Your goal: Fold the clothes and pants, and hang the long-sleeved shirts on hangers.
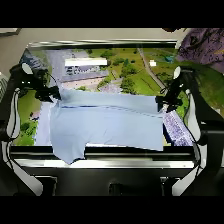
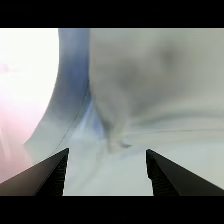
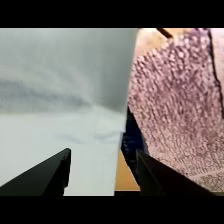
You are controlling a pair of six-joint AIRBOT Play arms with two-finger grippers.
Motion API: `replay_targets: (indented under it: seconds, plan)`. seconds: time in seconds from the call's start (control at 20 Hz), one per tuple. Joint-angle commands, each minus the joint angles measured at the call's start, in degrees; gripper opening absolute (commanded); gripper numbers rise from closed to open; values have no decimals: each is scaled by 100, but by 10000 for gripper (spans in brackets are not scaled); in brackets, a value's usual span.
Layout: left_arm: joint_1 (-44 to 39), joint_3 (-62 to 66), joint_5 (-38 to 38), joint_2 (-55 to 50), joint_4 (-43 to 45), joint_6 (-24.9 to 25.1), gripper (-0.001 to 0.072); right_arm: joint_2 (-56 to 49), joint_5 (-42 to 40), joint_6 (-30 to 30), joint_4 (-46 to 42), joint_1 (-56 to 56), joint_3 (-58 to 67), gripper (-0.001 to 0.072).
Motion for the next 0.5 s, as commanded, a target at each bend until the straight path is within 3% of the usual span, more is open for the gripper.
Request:
replay_targets:
  seconds: [0.0, 0.2, 0.45]
  plan:
    - [345, -367, -37, 739, 326, -24, 544, 793, -232, -402, 542, -636, -417, 471]
    - [1250, -2826, 435, 2435, -190, 79, 523, 2382, -1043, -1113, 1930, -1958, -2859, 471]
    - [2162, -6666, 1311, 4874, -990, 251, 524, 3679, -1934, -1453, 2326, -2299, -5075, 470]
